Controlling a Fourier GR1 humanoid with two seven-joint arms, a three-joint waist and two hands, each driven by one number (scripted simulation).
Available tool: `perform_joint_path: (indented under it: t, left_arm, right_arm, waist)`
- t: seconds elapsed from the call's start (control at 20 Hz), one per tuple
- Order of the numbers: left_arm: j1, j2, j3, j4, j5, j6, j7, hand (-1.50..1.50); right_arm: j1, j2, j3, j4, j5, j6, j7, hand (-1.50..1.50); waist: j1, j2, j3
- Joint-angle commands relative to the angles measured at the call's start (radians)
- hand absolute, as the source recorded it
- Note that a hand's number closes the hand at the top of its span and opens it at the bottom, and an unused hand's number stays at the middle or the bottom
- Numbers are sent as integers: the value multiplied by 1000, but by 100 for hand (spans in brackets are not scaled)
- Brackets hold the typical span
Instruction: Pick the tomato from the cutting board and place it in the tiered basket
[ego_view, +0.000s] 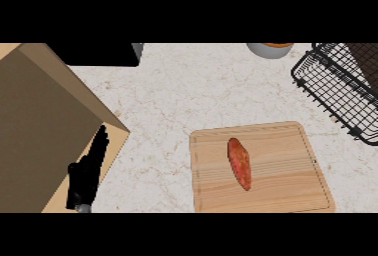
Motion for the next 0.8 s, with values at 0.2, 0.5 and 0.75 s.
perform_joint_path:
  t: [0.2, 0.5, 0.75]
  left_arm:
    - [51, -6, -1, -25, -3, -1, 36, 0]
    - [-31, -15, 14, 68, -17, 3, 4, 0]
    - [-11, -26, -8, 15, -21, 5, 51, 0]
  right_arm:
    - [-92, 71, 28, 296, 97, -160, -92, 150]
    - [-145, 157, -98, 399, -33, -254, -154, 150]
    - [-169, 167, -216, 517, -145, -316, -314, -150]
  waist:
    - [-3, 3, -3]
    - [-11, 6, -3]
    - [3, 10, -1]
